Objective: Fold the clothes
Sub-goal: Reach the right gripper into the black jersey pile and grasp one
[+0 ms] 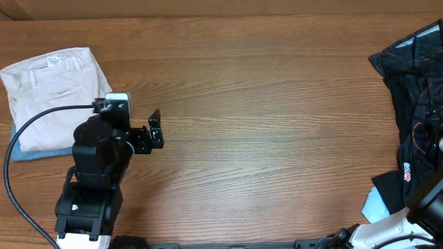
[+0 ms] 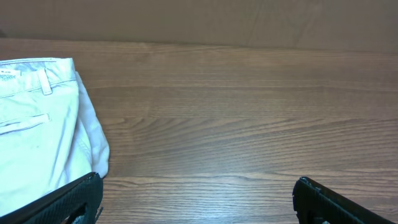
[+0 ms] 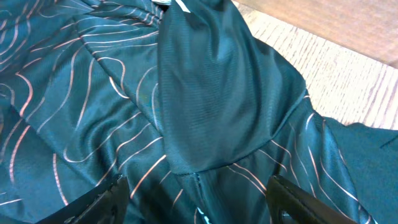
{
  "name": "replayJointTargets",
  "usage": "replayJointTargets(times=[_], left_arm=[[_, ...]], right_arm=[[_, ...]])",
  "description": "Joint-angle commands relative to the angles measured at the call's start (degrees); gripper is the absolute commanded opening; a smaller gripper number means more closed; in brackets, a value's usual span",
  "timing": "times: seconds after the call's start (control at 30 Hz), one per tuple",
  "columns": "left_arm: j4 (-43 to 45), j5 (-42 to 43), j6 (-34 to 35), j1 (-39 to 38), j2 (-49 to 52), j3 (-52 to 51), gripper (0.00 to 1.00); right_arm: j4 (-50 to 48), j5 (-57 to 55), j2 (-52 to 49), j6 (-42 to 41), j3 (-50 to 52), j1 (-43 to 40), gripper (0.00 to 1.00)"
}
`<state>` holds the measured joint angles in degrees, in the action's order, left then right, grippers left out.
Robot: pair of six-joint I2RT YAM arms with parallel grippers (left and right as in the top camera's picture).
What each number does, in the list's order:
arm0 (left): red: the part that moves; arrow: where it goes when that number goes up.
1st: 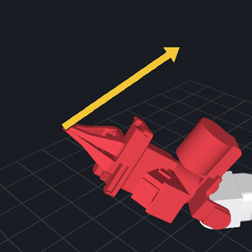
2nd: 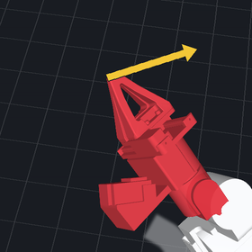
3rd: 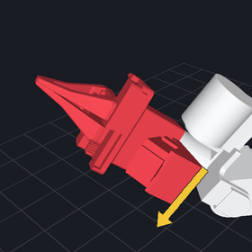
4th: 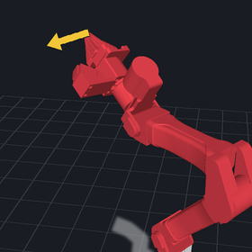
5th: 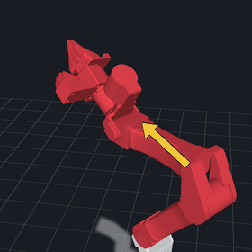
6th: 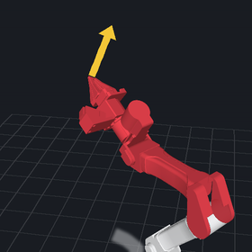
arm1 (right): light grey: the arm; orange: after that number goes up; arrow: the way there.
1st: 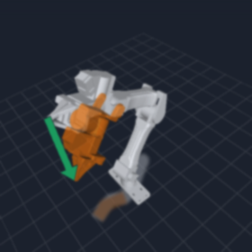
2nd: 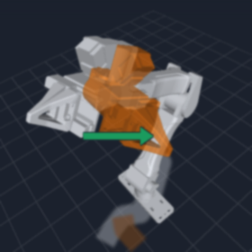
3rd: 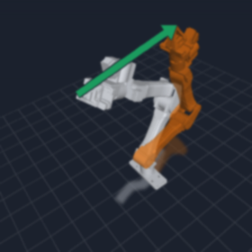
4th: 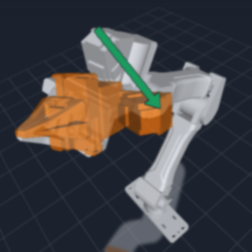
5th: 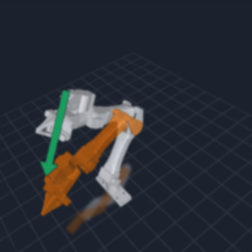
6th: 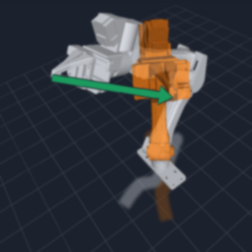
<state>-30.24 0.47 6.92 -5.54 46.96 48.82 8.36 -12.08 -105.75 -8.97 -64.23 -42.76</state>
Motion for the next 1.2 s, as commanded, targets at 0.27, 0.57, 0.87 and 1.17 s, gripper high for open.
replayJointTargets(times=[0.27, 0.57, 0.87, 1.17], left_arm=[[0.26, 0.68, -1.09, -0.11, -0.09, 1.60, 1.00], [0.33, 0.68, -1.09, -0.11, -0.07, 1.60, 1.00], [0.46, 0.66, -1.09, -0.11, 0.26, 1.60, 1.00], [0.50, 0.63, -1.11, -0.11, 0.28, 1.60, 1.00]], right_arm=[[-0.39, -1.36, -3.61, -0.46, -1.01, -1.03, 0.67], [-0.81, -1.38, -3.43, -0.50, -1.22, -1.03, 0.27], [-0.31, -1.36, -1.27, -0.46, -2.75, -1.01, 0.04], [2.62, 1.40, 7.17, 2.71, -4.11, 4.74, 0.04]])
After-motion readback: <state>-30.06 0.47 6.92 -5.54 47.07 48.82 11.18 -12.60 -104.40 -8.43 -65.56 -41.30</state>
